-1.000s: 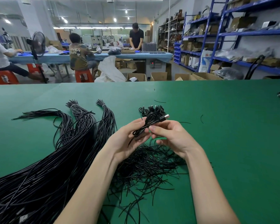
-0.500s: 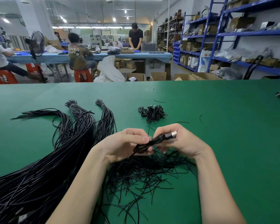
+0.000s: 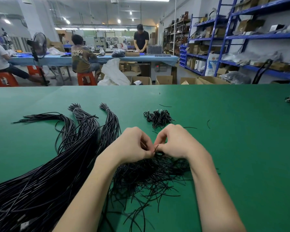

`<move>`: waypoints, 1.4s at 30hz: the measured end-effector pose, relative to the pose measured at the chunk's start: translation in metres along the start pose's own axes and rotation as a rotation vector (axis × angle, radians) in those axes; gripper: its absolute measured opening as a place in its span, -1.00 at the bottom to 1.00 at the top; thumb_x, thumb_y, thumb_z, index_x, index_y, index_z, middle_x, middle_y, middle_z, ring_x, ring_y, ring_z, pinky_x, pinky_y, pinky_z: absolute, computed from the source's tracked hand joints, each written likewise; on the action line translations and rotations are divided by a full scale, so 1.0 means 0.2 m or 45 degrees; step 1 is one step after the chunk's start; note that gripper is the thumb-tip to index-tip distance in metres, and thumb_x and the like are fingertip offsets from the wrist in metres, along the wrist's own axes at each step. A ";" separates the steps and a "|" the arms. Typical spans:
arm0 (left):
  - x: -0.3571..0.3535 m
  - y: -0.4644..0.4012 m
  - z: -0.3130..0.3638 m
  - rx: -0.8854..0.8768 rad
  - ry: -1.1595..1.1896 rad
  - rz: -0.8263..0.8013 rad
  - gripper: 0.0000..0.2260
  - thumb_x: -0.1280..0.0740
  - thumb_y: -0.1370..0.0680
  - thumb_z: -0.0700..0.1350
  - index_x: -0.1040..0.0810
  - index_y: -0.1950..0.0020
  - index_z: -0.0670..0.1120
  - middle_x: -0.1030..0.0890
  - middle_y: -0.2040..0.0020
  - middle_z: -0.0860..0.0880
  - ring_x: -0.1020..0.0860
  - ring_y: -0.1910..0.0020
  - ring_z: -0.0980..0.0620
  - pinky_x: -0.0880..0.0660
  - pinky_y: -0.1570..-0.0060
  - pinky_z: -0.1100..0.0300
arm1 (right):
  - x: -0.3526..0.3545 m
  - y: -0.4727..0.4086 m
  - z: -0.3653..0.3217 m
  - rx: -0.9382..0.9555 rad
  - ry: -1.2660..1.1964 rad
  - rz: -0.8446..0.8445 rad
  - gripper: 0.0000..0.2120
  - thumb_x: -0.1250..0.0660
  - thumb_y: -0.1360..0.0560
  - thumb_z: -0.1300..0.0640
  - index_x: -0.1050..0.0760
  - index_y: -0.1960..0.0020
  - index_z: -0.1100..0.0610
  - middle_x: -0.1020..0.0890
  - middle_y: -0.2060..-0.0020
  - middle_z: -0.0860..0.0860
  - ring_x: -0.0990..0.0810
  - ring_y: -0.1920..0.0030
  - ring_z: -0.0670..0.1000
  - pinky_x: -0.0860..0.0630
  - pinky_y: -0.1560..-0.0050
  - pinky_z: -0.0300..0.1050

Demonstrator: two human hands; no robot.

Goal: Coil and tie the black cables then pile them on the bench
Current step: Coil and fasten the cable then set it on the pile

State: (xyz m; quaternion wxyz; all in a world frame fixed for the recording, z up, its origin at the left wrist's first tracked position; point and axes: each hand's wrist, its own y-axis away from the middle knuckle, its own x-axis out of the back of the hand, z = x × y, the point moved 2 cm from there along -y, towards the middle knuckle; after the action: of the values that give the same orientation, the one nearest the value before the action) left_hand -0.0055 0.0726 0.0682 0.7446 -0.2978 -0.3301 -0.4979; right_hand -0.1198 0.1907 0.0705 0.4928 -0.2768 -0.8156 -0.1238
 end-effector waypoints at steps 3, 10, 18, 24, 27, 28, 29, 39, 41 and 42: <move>0.00 -0.01 0.00 0.070 0.093 0.223 -0.95 -0.51 -0.33 -0.16 -0.74 0.30 -0.01 -0.68 0.38 0.08 -0.61 0.38 0.25 -0.48 0.29 0.45 | -0.01 -0.02 -0.04 -0.022 0.010 0.162 -0.84 -0.34 -0.45 0.14 -0.61 0.26 -0.06 -0.70 0.33 -0.07 -0.60 0.27 -0.08 -0.53 0.20 -0.18; 0.01 -0.03 -0.04 0.198 0.372 0.510 -0.90 -0.56 -0.32 -0.16 -0.66 0.32 -0.06 -0.68 0.34 -0.06 -0.50 0.42 0.12 -0.47 0.28 0.30 | -0.03 -0.03 -0.03 0.141 -0.287 0.395 -0.77 -0.47 -0.50 0.12 -0.56 0.30 -0.08 -0.68 0.28 -0.10 -0.58 0.35 -0.11 -0.63 0.16 -0.05; 0.00 -0.04 -0.06 0.252 0.801 0.462 -0.85 -0.59 -0.36 -0.27 -0.66 0.18 -0.12 -0.73 0.19 -0.13 -0.68 0.24 -0.07 -0.59 0.07 0.09 | -0.02 -0.02 0.02 0.303 -0.500 0.474 -0.78 -0.52 -0.49 0.20 -0.62 0.25 -0.07 -0.71 0.24 -0.10 -0.69 0.20 -0.06 -0.65 0.07 -0.01; -0.02 -0.04 -0.05 0.282 1.019 0.328 -0.89 -0.44 -0.48 -0.37 -0.66 0.21 -0.20 -0.72 0.21 -0.22 -0.70 0.12 -0.15 -0.64 -0.03 0.03 | -0.04 -0.02 0.07 0.293 -0.533 0.470 -0.80 -0.56 -0.45 0.23 -0.67 0.23 -0.05 -0.71 0.26 -0.15 -0.71 0.21 -0.15 -0.68 0.07 -0.05; -0.04 -0.04 -0.05 0.301 0.985 0.354 -0.89 -0.46 -0.47 -0.36 -0.68 0.22 -0.19 -0.72 0.24 -0.19 -0.68 0.19 -0.07 -0.63 0.07 0.09 | -0.05 -0.01 0.09 0.299 -0.532 0.430 -0.83 -0.56 -0.43 0.26 -0.70 0.20 0.00 -0.71 0.26 -0.17 -0.71 0.19 -0.18 -0.69 0.06 -0.07; -0.05 -0.04 -0.05 0.301 0.997 0.347 -0.90 -0.47 -0.47 -0.34 -0.69 0.21 -0.18 -0.72 0.25 -0.17 -0.68 0.23 -0.01 -0.63 0.18 0.19 | -0.04 -0.01 0.09 0.299 -0.545 0.433 -0.84 -0.56 -0.43 0.27 -0.71 0.19 0.01 -0.71 0.25 -0.17 -0.72 0.19 -0.18 -0.70 0.05 -0.07; -0.05 -0.04 -0.04 0.304 1.012 0.336 -0.91 -0.48 -0.48 -0.32 -0.70 0.20 -0.17 -0.72 0.25 -0.16 -0.68 0.26 0.03 -0.59 0.26 0.27 | -0.03 -0.01 0.10 0.301 -0.554 0.437 -0.84 -0.56 -0.43 0.27 -0.71 0.19 0.02 -0.71 0.24 -0.17 -0.72 0.18 -0.17 -0.70 0.05 -0.07; -0.09 -0.07 -0.05 0.524 1.607 0.156 -0.94 -0.43 -0.49 -0.28 -0.69 0.09 -0.25 -0.72 0.12 -0.21 -0.70 0.18 -0.06 -0.67 0.09 0.20 | -0.04 0.00 0.11 0.402 -0.589 0.596 -0.88 -0.53 -0.42 0.34 -0.72 0.18 0.14 -0.70 0.25 -0.07 -0.72 0.23 -0.11 -0.66 0.14 -0.26; -0.11 -0.07 -0.06 0.612 1.826 0.057 -0.85 -0.46 -0.42 -0.27 -0.67 0.04 -0.27 -0.71 0.07 -0.24 -0.70 0.15 -0.09 -0.66 0.08 0.17 | -0.03 0.00 0.10 0.449 -0.569 0.621 -0.89 -0.53 -0.42 0.35 -0.73 0.17 0.16 -0.70 0.24 -0.07 -0.70 0.23 -0.12 -0.61 0.15 -0.33; -0.11 -0.06 -0.07 0.622 1.896 0.002 -0.80 -0.46 -0.39 -0.26 -0.65 0.01 -0.27 -0.70 0.05 -0.26 -0.70 0.13 -0.10 -0.66 0.05 0.13 | -0.04 0.00 0.10 0.463 -0.566 0.628 -0.89 -0.52 -0.43 0.36 -0.73 0.17 0.17 -0.70 0.24 -0.06 -0.70 0.24 -0.11 -0.59 0.16 -0.35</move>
State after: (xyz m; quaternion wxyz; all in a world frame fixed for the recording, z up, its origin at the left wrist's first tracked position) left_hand -0.0208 0.0703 0.0446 0.8147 0.2866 0.1562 -0.4793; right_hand -0.1314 0.1982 0.0546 0.3598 -0.3930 -0.8202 0.2083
